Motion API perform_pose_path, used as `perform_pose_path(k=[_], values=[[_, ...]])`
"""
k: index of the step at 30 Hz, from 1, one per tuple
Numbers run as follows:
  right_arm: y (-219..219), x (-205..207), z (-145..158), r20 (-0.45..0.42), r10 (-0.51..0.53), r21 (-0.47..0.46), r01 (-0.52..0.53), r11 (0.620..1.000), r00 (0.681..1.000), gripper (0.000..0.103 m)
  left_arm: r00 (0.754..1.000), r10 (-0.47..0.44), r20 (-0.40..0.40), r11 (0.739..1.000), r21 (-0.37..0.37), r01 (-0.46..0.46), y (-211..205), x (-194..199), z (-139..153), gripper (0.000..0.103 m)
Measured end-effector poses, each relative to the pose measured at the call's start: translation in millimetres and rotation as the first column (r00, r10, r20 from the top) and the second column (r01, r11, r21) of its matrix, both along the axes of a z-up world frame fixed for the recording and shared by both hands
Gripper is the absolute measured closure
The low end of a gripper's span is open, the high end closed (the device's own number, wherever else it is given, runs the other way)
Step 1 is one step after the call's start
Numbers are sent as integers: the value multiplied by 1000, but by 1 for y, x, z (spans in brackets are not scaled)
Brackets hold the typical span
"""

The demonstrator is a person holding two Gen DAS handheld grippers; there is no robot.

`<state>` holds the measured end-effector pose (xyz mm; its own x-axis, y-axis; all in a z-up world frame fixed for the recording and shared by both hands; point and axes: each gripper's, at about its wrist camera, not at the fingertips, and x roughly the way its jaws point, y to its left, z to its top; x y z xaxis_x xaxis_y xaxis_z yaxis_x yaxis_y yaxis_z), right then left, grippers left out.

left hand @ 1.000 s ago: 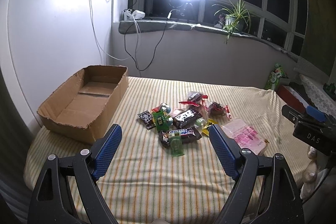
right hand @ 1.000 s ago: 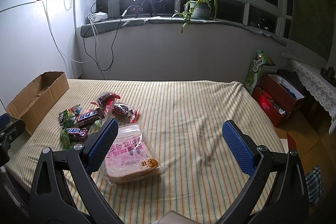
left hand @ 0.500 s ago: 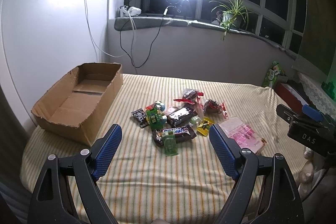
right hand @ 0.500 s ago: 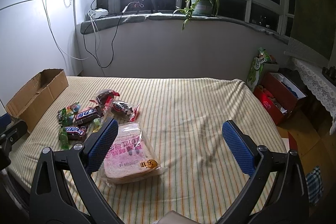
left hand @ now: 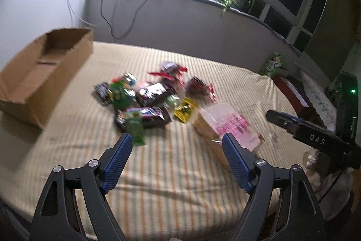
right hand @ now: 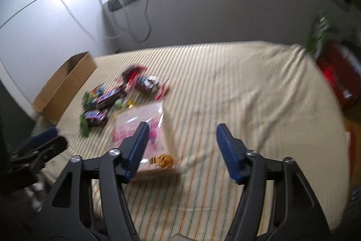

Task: Organize snacks
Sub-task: 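Move the right gripper to the bagged bread loaf and close on it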

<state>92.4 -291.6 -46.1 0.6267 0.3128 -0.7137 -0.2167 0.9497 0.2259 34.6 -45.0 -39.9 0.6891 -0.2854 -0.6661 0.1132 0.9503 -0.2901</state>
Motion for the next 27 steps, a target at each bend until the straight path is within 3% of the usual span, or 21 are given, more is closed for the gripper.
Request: perform_pose_path(k=[4,12,22,27], values=[[-3,9,-14,-73,62,94,-55,994,995,40,996,-53,-71,994,-102,46,-8,11,-13,31],[7,29,-26,-161,142,167,-115,979,977,40,981,-130,-146,974,-205,99,-25,25,-25,42],[12,47,-44,-292,225,236,-158,959,930,40,966,-183,-183,965,-221,141,-38,36,-33,50],[18,51,-50,-326,253,249,-175,953,911,46,956,-216,-198,958,-235,167,-44,41,-41,55]])
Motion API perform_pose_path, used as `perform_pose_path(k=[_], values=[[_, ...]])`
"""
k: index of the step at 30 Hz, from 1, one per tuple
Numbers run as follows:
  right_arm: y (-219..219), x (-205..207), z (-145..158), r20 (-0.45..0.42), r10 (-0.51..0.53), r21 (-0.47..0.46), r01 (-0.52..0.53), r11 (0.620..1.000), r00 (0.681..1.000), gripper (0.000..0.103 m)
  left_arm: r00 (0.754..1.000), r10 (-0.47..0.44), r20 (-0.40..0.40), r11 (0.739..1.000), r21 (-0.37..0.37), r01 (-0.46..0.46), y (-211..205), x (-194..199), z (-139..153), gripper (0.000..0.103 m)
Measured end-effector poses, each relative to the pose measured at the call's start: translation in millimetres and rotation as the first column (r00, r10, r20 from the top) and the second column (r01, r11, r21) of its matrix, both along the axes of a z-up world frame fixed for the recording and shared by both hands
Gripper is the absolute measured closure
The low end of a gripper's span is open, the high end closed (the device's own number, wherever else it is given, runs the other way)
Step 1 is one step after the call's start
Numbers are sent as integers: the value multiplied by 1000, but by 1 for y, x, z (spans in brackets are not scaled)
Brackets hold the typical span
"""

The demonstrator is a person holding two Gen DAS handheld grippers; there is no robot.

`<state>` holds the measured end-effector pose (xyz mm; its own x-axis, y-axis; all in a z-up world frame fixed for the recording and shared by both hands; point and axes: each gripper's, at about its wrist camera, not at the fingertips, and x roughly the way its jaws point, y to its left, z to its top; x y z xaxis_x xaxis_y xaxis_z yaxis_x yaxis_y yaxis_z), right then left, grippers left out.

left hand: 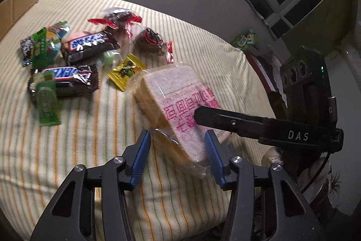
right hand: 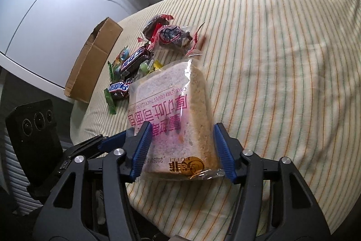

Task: Organize snacks
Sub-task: 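Move the right gripper to the bagged bread loaf and close on it, then carry the bread loaf with the right gripper into the cardboard box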

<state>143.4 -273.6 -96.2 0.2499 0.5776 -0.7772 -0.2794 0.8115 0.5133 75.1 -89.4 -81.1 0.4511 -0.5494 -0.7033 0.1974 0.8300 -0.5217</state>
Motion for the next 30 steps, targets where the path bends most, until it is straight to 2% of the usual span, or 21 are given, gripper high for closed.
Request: perform_pose_path(k=[7,16,30], values=[[8,-2,5,-12,17,-19,-17,1000,1000,51,999,-30,41,999,39,28,-5,-3,6,59],[28,-10,18,8,45,-30,-44,999,999,52,997,-6,82,999,36,3,7,-8,17,59],[116,4,60,107,159,-12,-159,987,981,53,969,136,204,988,39,-147,90,-12,50,59]])
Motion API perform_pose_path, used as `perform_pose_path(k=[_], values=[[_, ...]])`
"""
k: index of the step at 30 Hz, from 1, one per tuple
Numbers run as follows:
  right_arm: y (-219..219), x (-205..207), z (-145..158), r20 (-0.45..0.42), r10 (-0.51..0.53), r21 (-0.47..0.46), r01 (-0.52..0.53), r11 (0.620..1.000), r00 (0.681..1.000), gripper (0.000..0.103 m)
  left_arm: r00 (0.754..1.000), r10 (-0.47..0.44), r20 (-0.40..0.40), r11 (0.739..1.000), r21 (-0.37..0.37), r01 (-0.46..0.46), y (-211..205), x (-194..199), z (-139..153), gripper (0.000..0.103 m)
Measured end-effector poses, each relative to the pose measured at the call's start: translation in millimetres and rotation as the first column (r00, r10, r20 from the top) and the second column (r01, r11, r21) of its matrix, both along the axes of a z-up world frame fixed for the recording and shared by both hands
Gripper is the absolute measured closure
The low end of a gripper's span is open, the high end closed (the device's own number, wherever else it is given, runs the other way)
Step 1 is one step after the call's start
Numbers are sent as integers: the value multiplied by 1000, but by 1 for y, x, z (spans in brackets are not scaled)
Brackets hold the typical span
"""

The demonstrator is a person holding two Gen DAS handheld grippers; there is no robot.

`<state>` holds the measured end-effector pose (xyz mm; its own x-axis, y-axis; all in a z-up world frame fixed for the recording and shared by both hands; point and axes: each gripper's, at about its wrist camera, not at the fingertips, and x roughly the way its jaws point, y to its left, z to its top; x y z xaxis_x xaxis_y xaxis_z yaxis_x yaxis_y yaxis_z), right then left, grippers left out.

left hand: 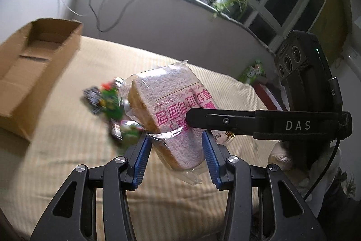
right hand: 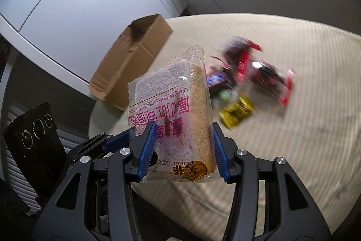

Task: Organize snacks
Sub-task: 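Carry the bread loaf with the right gripper into the cardboard box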

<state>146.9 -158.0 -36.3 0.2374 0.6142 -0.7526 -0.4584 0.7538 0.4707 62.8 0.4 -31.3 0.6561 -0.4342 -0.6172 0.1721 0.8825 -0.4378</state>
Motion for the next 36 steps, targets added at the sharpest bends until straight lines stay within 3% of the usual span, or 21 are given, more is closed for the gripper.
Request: perform_pose_path(k=[18,27,36], values=[[142,41,21,44,160,50,-162,985,986,53,970,231,74,973,6,-232,118,8,15,59],[206,56,17,60,237,12,-238,971,970,53,947,314,65,949,7,-315,166,16,10,59],[243,70,0,26,281,15,-282,959,959,53,926,376,32,926,23,-377,197,23,-4,59]])
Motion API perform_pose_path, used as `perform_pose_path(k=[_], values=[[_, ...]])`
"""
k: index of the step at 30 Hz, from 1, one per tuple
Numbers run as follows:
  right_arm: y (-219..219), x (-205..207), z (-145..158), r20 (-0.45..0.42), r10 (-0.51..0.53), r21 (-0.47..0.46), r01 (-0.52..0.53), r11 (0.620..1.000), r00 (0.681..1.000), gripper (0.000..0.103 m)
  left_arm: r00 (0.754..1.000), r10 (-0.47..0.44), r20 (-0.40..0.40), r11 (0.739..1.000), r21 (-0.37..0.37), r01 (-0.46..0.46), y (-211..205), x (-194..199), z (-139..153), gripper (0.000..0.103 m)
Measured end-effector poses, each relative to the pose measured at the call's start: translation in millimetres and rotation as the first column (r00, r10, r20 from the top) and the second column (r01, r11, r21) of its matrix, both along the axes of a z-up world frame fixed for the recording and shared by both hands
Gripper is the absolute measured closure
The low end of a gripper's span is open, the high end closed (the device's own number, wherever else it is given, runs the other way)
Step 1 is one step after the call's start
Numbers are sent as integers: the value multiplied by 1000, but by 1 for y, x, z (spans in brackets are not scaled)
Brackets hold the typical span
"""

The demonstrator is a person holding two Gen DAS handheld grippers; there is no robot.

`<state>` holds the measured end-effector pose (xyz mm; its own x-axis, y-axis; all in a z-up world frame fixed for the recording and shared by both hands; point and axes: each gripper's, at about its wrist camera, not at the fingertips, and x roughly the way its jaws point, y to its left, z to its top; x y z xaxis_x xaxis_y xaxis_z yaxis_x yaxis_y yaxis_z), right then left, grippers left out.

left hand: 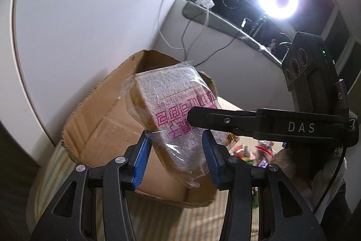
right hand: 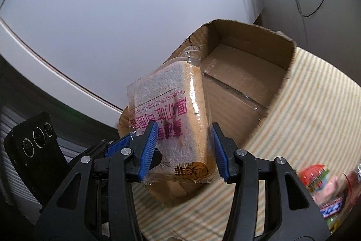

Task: Organize snacks
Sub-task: 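Carry the bread loaf with the right gripper into the cardboard box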

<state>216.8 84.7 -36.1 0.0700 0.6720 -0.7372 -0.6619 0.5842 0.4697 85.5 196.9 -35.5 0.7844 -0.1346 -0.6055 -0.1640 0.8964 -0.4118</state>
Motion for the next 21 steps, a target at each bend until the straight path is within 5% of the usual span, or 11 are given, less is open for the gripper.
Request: perform_pose_path(k=[21], values=[[15,-2,-10,38,19,-84,-16,996,999,52,997,42,-59,997,67,-38,2,11,-11,59]])
